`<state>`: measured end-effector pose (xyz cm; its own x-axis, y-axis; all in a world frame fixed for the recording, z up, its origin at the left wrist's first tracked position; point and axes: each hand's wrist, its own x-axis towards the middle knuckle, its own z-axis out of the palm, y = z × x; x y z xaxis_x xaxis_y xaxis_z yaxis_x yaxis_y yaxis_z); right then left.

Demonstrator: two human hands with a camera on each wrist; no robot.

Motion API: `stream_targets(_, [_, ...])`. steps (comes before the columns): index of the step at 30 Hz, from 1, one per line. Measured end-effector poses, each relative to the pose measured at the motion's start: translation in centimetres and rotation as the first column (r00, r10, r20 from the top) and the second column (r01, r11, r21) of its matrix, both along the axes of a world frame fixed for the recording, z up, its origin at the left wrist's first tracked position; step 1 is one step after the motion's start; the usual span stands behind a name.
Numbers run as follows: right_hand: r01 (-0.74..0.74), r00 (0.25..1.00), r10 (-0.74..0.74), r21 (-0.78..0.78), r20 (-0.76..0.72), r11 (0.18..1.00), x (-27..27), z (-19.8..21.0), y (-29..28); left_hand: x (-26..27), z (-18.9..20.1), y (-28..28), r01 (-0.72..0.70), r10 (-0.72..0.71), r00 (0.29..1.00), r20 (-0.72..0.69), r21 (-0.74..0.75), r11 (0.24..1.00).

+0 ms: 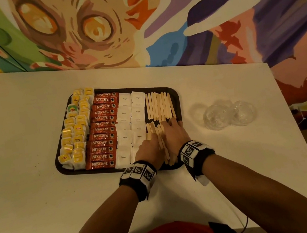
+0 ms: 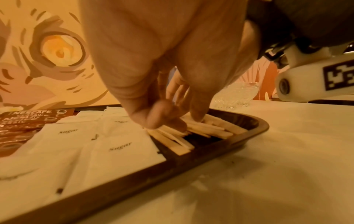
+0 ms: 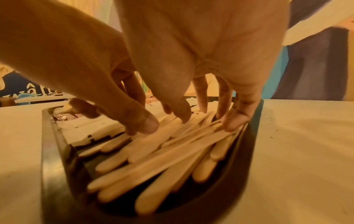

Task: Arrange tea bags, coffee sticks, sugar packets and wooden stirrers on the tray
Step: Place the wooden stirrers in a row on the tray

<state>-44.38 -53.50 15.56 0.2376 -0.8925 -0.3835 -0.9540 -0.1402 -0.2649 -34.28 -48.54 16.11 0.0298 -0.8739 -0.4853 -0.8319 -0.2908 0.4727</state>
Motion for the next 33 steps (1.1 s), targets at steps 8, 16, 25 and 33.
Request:
stream_targets(8, [0.061,0.997,-0.061,-0.008,0.051,0.998,-0.4,0.0,-0.4,0.1,-0.8,0.1,0.153,-0.154,0.984,0.088,0.017,0.988])
stream_targets(16, [0.028,0.999,-0.028,0.006,0.038,1.000,-1.4,0.5,0.8,0.2,-1.0,-0.2,0.091,-0.092,0.995,0.037,0.017,0.996])
stream_targets(25, [0.025,0.982,-0.027,0.012,0.188,1.000,-2.3,-0.2,1.8,0.8,-1.6,-0.9,0.263,-0.236,0.936,0.260,-0.073,0.962])
stream_targets(33, [-0.057,0.966,0.057,-0.008,0.254,0.998,-3.1,-0.8,2.4,1.3,-0.9,-1.6,0.382,-0.349,0.894,0.282,-0.072,0.921])
